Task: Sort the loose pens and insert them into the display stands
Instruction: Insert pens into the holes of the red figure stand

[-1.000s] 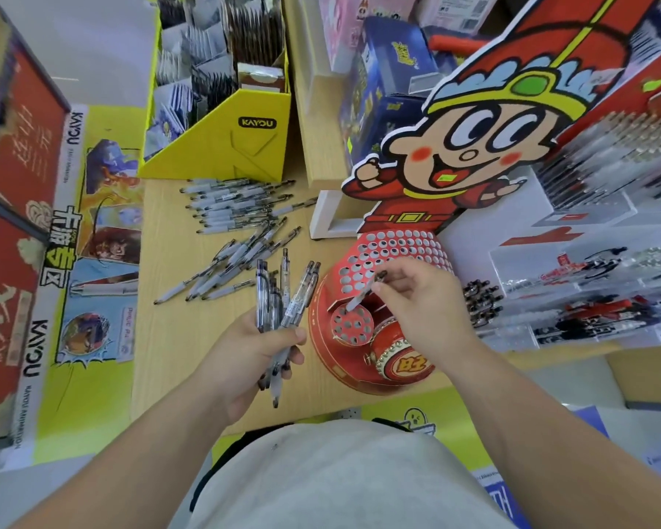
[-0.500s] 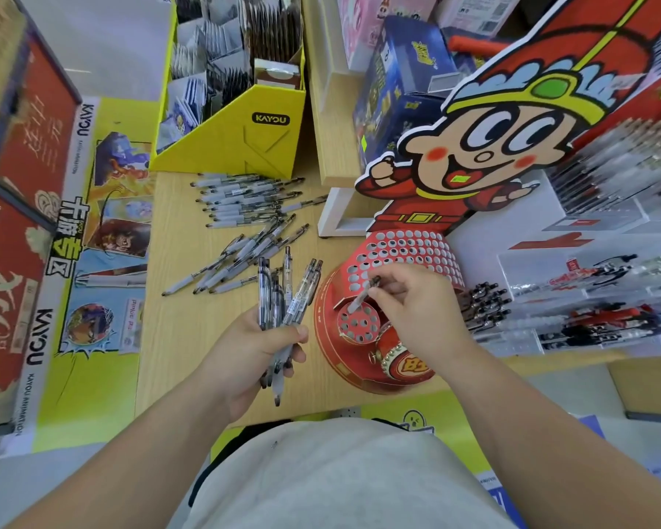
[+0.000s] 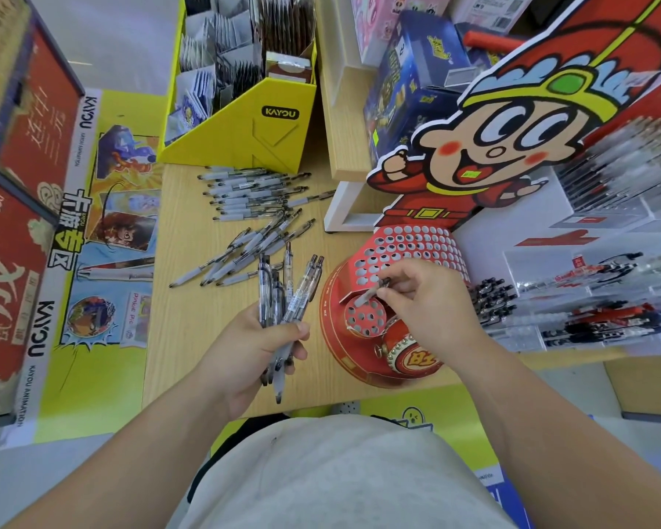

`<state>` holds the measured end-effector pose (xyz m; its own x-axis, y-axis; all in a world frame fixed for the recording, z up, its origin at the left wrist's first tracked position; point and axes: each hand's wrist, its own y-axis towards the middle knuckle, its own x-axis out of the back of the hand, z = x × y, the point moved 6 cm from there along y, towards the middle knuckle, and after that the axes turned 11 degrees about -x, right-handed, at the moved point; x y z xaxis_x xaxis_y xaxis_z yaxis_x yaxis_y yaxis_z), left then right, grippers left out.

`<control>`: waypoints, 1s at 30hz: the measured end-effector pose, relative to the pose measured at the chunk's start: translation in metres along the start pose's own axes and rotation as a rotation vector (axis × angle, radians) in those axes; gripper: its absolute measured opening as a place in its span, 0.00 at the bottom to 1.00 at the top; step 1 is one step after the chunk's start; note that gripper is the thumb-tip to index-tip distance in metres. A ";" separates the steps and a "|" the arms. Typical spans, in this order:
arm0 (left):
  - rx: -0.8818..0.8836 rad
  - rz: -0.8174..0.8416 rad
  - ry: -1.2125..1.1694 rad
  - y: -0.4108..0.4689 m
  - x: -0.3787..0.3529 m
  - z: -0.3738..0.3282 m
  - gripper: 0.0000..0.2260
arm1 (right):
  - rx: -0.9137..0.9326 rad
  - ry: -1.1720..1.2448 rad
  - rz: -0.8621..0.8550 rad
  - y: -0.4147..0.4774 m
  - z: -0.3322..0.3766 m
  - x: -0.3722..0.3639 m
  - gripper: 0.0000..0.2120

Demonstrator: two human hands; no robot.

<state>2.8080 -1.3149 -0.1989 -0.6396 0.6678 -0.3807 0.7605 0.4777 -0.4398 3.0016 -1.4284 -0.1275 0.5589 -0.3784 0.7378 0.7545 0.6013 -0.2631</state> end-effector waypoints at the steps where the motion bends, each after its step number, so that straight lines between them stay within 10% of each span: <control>1: 0.000 0.001 -0.002 -0.001 0.000 0.000 0.16 | -0.002 -0.001 -0.011 0.000 -0.001 0.000 0.07; 30: -0.010 0.050 -0.014 -0.005 -0.017 -0.006 0.13 | 0.035 -0.239 -0.024 0.012 -0.006 -0.023 0.09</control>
<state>2.8159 -1.3254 -0.1847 -0.6024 0.6830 -0.4131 0.7924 0.4498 -0.4120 2.9998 -1.4172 -0.1511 0.4404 -0.2184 0.8709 0.7521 0.6194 -0.2250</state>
